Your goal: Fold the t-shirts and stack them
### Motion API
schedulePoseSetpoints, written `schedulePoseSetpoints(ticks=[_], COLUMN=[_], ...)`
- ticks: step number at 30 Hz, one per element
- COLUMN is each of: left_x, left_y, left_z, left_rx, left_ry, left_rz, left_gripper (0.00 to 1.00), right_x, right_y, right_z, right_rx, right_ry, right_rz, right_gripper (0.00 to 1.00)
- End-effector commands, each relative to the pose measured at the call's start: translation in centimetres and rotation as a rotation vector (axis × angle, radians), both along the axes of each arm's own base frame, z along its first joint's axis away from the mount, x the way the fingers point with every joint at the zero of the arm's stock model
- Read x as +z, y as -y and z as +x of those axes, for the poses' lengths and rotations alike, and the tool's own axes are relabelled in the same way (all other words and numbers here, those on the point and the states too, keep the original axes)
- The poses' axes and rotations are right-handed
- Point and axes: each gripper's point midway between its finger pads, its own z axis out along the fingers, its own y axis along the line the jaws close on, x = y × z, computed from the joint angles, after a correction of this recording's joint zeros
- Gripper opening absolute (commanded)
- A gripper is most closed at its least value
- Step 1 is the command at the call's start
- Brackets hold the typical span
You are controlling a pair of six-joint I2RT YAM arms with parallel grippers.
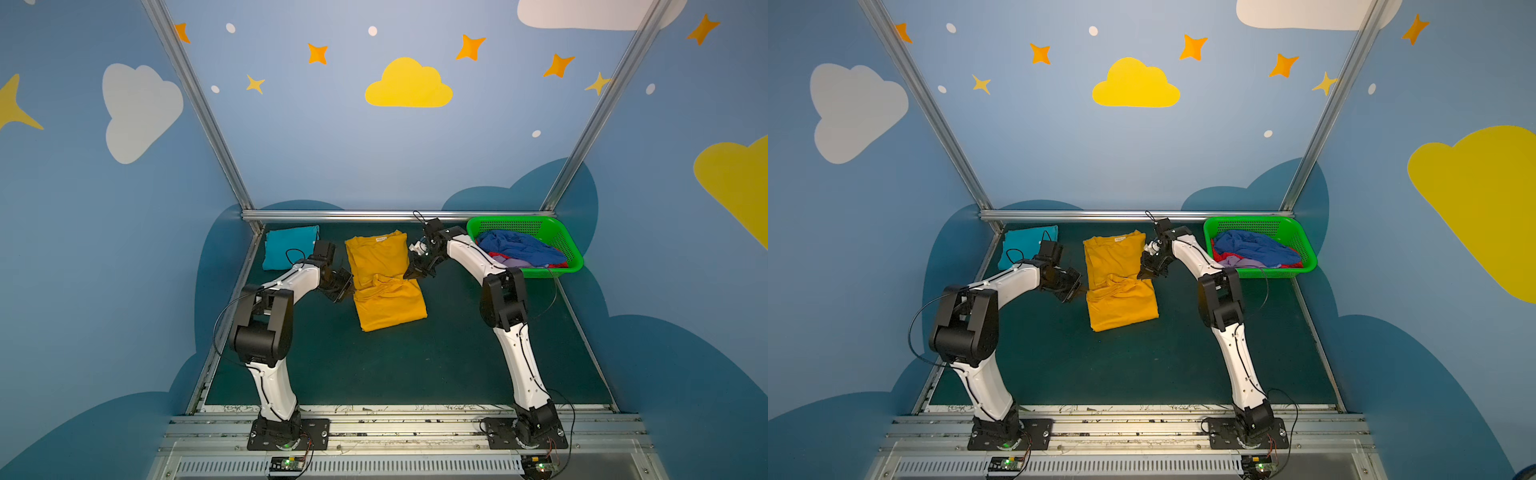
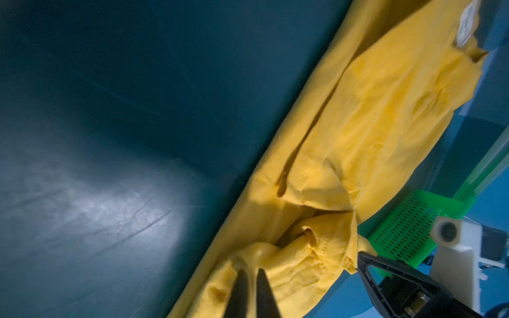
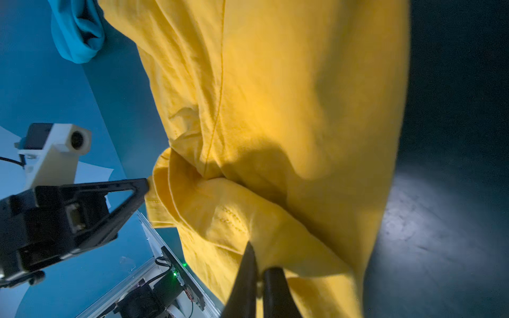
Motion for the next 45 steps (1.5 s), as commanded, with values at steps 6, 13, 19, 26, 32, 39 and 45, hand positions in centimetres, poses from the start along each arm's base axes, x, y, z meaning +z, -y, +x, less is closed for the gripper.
schedulePoseSetpoints(ticks=[6,13,19,26,32,39,45], left_x=[3.3,7.4,5.9,2.8,1.1,0.3,-0.6], left_y=[0.9,1.7,1.0,0.5,2.3,2.6,3.4], left_z=[3.6,-2.2,-8.2,-7.3,-4.0,-1.2,0.3], left_rx=[-0.007,-0.127,-0.225,-0.235,-0.272,-0.259,-0.265], left_ry=[0.115,0.162,0.092,0.051,0.027,0.016,0.002], left_rz=[-0.067,0.093,0.245,0.307,0.316,0.329,0.307], left_gripper=[0.53,0.29,0.46,0.76,0.77,0.55,0.14], right_x=[2.8,7.9,6.2,2.5,0.6,-0.2,0.4], right_y=[0.8,2.5,1.3,2.0,1.7,0.3,-0.6], right_z=[2.7,0.4,-4.3,-3.2,-1.0,0.7,1.8], right_rx=[-0.046,-0.039,0.049,0.131,0.124,0.100,0.072], right_ry=[0.056,0.186,0.186,0.214,0.207,0.203,0.223], right_rz=[0.051,0.003,-0.034,-0.194,-0.222,-0.185,-0.130], right_gripper=[0.38,0.23,0.00,0.53,0.57,0.52,0.09])
